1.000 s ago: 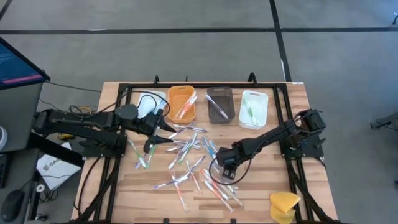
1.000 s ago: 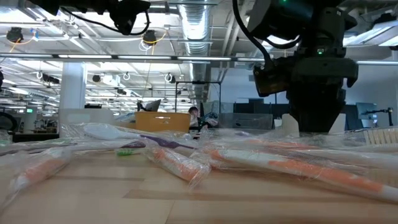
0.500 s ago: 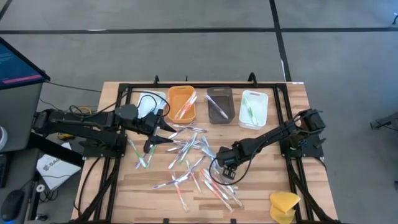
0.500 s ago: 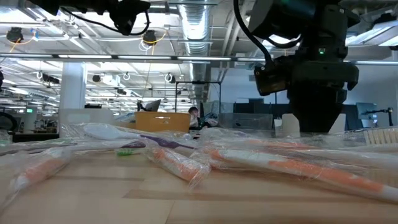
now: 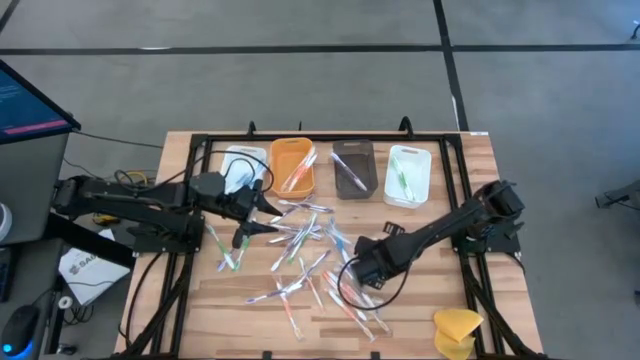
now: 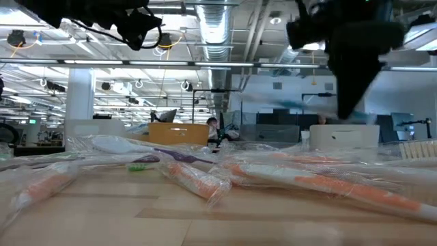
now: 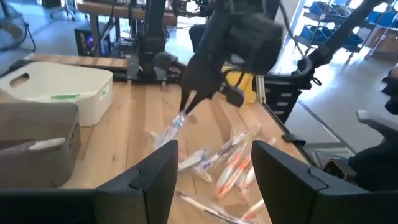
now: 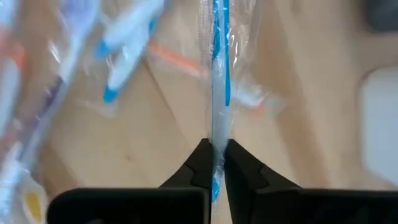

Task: Pick & Place Toothbrushes
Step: Put the blue toothbrush into the left white bin

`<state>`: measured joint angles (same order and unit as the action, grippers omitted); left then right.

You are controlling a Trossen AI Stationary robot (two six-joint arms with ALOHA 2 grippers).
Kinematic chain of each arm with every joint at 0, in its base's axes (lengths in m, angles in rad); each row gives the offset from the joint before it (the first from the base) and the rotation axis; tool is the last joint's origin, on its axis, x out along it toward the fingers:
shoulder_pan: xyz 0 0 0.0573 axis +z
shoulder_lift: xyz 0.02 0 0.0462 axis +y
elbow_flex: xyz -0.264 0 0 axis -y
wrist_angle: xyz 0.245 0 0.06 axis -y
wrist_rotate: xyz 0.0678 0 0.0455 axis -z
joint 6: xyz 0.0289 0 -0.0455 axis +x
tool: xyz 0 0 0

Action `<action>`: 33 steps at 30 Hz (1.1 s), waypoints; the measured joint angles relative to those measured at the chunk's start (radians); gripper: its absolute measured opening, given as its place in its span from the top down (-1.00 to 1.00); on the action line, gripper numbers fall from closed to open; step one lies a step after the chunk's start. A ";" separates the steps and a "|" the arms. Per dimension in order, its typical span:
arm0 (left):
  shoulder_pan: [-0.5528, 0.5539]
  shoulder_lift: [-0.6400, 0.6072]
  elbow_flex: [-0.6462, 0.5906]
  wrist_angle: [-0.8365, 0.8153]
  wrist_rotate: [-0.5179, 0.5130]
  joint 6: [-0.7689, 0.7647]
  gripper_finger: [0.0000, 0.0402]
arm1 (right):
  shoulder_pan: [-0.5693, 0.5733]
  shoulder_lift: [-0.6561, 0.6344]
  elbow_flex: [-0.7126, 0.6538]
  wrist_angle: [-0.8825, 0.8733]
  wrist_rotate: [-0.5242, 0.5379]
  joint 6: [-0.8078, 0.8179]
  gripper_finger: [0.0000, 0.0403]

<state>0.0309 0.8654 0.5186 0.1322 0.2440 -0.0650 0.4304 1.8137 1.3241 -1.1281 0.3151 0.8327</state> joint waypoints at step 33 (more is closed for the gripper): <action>-0.072 0.443 -0.229 1.103 -0.003 0.223 0.01 | -0.027 0.006 0.129 0.707 0.549 -0.762 0.94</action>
<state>-0.0414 1.3084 0.2898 1.2348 0.2409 0.1584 0.4035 1.8199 1.4529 -0.4209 0.8646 0.0704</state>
